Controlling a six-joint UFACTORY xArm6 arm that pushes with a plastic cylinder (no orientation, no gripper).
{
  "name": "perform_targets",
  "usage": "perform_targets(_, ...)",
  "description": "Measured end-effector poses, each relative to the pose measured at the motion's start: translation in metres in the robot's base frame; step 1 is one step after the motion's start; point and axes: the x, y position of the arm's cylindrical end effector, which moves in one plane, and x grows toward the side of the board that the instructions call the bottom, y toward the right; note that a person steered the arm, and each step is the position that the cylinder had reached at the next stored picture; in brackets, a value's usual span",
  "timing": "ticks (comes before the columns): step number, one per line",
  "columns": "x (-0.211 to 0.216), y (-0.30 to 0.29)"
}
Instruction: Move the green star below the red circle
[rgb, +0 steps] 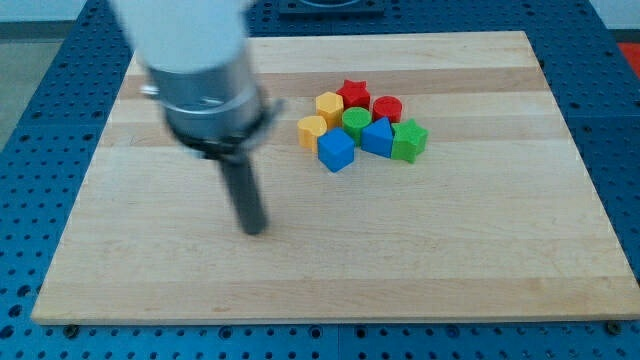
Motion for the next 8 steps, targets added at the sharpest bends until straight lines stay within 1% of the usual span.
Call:
perform_targets(1,-0.013,0.114)
perform_targets(2,-0.050,0.180)
perform_targets(3,-0.080,0.203)
perform_targets(4,-0.102,0.200)
perform_targets(5,-0.113,0.183)
perform_targets(7,-0.114,0.152)
perform_targets(8,-0.114,0.151)
